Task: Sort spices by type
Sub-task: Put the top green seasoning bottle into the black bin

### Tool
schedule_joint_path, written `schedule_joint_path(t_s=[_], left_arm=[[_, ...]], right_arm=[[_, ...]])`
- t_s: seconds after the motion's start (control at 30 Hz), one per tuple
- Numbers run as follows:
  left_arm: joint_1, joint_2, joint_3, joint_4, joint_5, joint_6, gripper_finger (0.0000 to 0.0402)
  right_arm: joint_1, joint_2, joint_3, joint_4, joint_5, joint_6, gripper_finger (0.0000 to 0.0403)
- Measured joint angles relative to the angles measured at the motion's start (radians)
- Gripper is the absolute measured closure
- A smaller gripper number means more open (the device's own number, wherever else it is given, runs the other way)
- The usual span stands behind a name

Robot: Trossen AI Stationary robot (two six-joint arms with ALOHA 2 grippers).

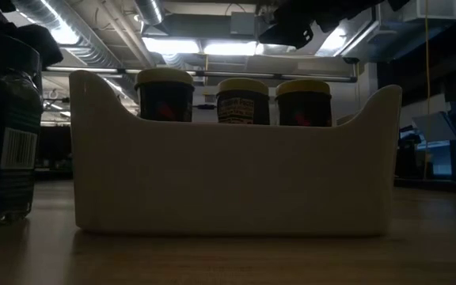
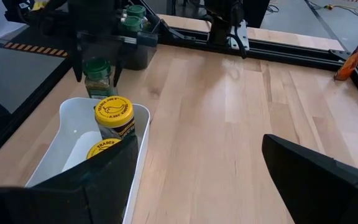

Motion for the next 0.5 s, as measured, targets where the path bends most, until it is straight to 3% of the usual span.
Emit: schedule_joint_path(t_s=[0.17,0.4,0.5], left_arm=[[0.001,0.006,-0.001,-0.003,0.001,0.020,0.0145],[0.012,0.005,-0.002,-0.001,0.026,0.016,0.0208],[0.019,0.005,-0.002,0.001,0.026,0.019,0.0214]], right_arm=[[0.000,0.000,0.000,0.001,0.000,0.000,0.0061],[0.000,0.000,0.000,0.000,0.000,0.000,0.0061],[0.000,0.000,0.000,0.000,0.000,0.000,0.0061]])
